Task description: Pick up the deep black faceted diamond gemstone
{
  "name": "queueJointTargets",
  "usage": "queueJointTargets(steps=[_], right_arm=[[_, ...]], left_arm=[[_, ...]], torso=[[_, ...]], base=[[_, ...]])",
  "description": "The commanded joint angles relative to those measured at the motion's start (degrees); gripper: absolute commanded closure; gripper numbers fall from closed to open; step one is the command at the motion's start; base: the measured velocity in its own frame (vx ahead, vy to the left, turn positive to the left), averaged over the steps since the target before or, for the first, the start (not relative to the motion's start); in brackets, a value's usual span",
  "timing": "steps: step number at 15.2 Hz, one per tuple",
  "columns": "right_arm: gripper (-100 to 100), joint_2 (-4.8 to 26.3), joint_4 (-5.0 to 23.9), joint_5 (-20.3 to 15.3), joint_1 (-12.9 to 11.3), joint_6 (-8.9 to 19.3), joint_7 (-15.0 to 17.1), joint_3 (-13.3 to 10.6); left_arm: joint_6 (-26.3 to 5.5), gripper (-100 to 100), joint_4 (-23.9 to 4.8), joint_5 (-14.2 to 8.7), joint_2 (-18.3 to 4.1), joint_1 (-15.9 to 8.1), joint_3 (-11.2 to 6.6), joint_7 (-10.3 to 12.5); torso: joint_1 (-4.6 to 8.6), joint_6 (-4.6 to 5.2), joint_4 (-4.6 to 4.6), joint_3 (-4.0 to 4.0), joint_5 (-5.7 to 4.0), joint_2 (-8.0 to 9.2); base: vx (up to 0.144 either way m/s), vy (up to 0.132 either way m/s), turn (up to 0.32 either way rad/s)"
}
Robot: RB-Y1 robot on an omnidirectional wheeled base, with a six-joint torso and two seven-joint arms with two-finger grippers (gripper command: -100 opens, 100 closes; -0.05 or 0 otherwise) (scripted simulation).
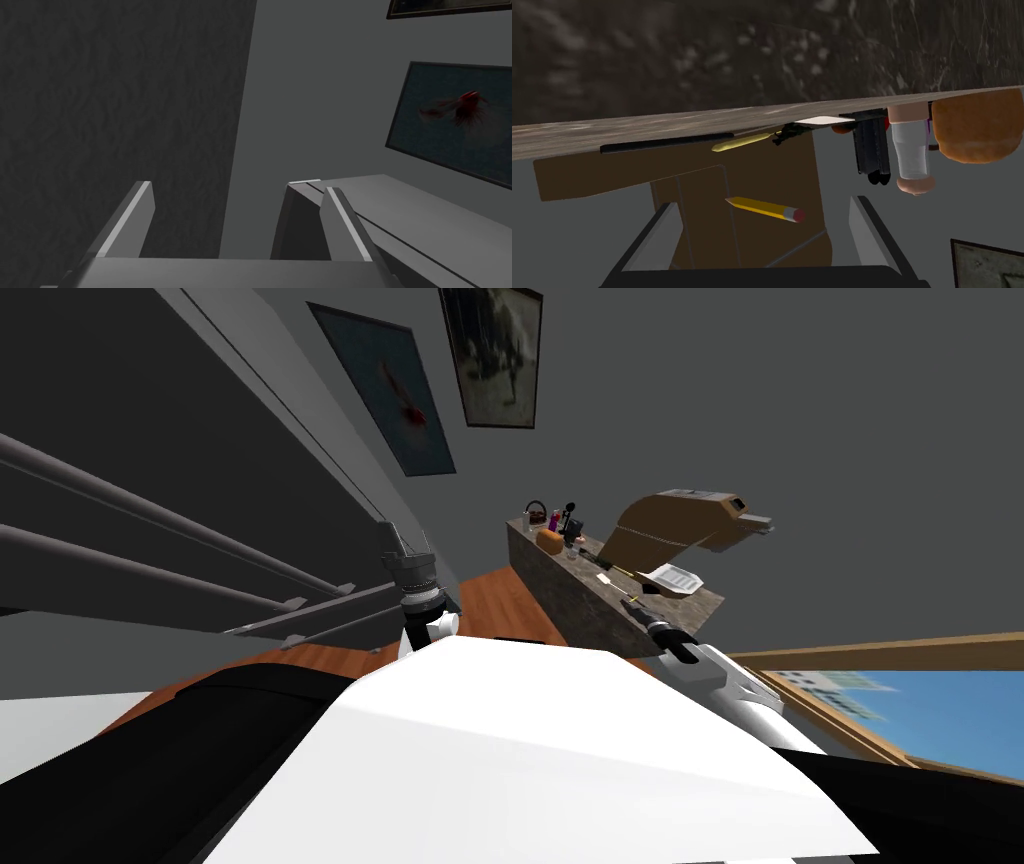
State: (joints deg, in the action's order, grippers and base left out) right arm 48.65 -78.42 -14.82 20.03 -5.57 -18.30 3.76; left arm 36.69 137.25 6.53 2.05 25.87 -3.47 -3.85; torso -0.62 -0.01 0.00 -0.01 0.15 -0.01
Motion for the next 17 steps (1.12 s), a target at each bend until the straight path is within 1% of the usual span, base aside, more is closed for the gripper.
queueJointTargets(steps=[1,2,4,6,7,11,12,15,16,17], right_arm=[[-100,1.2,1.9,-0.7,-0.3,0.9,-1.1,0.0],[-100,2.6,3.6,-1.5,-0.5,1.8,-2.1,0.1],[-100,2.6,3.9,-1.5,-0.5,1.8,-2.1,0.1],[-100,5.1,7.1,-3.1,-0.7,3.4,-4.1,0.3],[-100,5.1,7.6,-3.1,-0.7,3.4,-4.1,0.3],[-100,8.9,13.8,-5.6,-0.8,6.1,-7.5,0.2],[-100,8.9,13.8,-5.6,-0.8,6.1,-7.5,0.2],[-100,10.3,17.3,-7.0,-0.5,7.5,-9.3,-0.2],[-100,10.5,18.8,-7.5,-0.1,8.1,-10.0,-0.8],[-100,10.3,19.4,-7.7,0.2,8.3,-10.3,-1.1]], left_arm=[[0.0,0,0.0,0.0,0.0,0.0,0.00,0.0],[0.0,0,0.0,0.0,0.0,0.0,0.00,0.0],[0.0,0,0.0,0.0,0.0,0.0,0.00,0.0],[0.0,0,0.0,0.0,0.0,0.0,0.00,0.0],[0.0,0,0.0,0.0,0.0,0.0,0.00,0.0],[0.0,0,0.0,0.0,0.0,0.0,0.00,0.0],[0.0,0,0.0,0.0,0.0,0.0,0.00,0.0],[0.0,0,0.0,0.0,0.0,0.0,0.00,0.0],[0.0,0,0.0,0.0,0.0,0.0,0.00,0.0],[0.0,0,0.0,0.0,0.0,0.0,-0.01,0.0]], torso=[[0.00,0.00,0.00,0.00,0.00,0.00],[0.07,0.00,0.00,-0.01,-0.01,-0.02],[0.08,0.01,-0.01,-0.02,-0.01,-0.04],[0.12,0.00,0.00,0.01,-0.04,0.02],[0.05,-0.02,0.00,0.00,-0.02,-0.01],[-0.13,-0.01,0.00,-0.01,0.03,-0.02],[-0.14,0.01,0.00,-0.02,0.05,-0.03],[0.14,0.01,0.00,-0.01,-0.03,-0.01],[0.17,0.01,0.00,0.00,-0.04,0.01],[0.19,0.01,0.00,0.00,-0.06,0.01]], base=[[0.056,0.107,0.093],[0.065,0.111,0.112],[0.045,0.104,0.058],[0.046,0.123,0.117],[0.053,0.131,0.113],[0.057,0.162,0.135],[0.074,0.125,0.069],[0.057,0.085,0.081],[0.055,0.082,0.085],[0.047,0.070,0.060]])
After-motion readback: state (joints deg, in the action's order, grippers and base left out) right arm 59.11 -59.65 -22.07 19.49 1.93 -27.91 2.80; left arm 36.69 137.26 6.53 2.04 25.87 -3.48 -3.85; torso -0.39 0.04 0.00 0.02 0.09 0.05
